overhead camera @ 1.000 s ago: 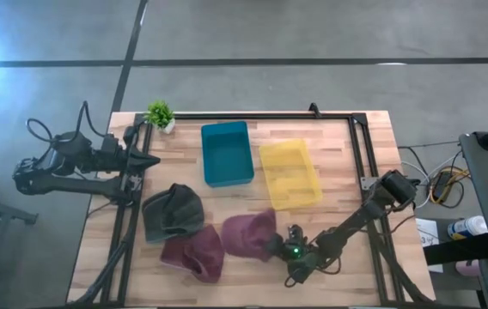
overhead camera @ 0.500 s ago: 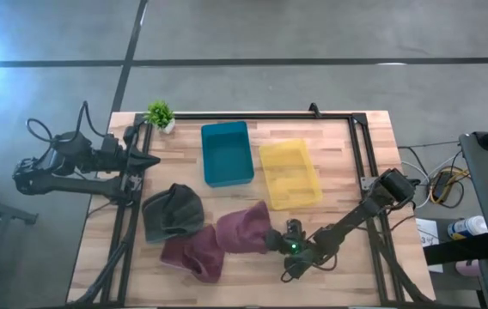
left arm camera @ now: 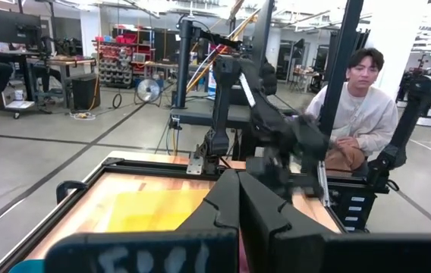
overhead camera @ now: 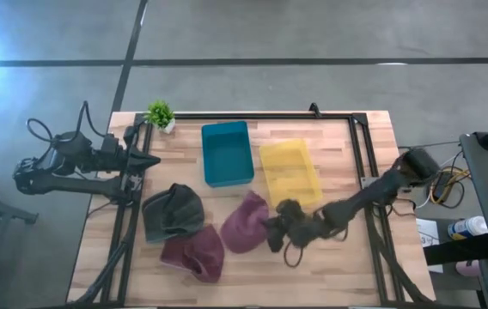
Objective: Pick & Place hat
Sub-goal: Put the top red cap into the yellow bin
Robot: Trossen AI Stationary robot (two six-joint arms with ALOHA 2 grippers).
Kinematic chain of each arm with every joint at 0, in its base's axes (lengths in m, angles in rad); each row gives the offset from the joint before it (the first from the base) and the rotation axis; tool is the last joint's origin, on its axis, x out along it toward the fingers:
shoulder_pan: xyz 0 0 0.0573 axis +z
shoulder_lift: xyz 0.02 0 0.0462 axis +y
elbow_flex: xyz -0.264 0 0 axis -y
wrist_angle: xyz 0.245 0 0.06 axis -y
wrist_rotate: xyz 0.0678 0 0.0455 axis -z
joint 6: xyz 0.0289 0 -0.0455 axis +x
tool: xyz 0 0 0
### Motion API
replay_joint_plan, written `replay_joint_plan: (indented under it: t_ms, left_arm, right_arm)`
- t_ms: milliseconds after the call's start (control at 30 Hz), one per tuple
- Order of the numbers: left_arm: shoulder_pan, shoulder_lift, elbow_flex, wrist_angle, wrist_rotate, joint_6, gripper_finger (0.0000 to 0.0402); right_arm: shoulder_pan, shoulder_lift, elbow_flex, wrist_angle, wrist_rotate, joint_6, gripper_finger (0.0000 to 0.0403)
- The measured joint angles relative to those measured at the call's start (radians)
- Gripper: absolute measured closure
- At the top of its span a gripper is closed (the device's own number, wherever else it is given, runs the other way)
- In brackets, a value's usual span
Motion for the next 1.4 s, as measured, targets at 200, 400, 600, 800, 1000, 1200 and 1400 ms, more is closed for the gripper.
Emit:
replay_joint_plan:
  t_ms: [200, 400, 600, 800, 1000, 1200, 1400]
  left_arm:
    - [0.000, 0.000, 0.000, 0.001, 0.000, 0.000, 0.0401]
    - [0.000, 0.000, 0.000, 0.001, 0.000, 0.000, 0.0401]
    - [0.000, 0.000, 0.000, 0.002, 0.000, 0.000, 0.0401]
    - [0.000, 0.000, 0.000, 0.002, 0.000, 0.000, 0.0401]
    - [0.000, 0.000, 0.000, 0.001, 0.000, 0.000, 0.0401]
    - [0.000, 0.000, 0.000, 0.001, 0.000, 0.000, 0.0401]
    - [0.000, 0.000, 0.000, 0.001, 0.000, 0.000, 0.0401]
  right_arm:
    - [-0.094, -0.184, 0.003, -0.129, -0.090, -0.135, 0.0394]
    - [-0.204, -0.353, 0.004, -0.233, -0.168, -0.257, 0.0394]
    - [-0.324, -0.487, 0.006, -0.309, -0.253, -0.357, 0.0394]
    - [-0.449, -0.561, 0.006, -0.443, -0.381, -0.417, 0.0394]
    - [-0.560, -0.568, 0.006, -0.540, -0.500, -0.545, 0.0394]
    - [-0.669, -0.549, 0.009, -0.535, -0.552, -0.636, 0.0394]
    - [-0.737, -0.552, 0.067, -0.534, -0.579, -0.710, 0.0394]
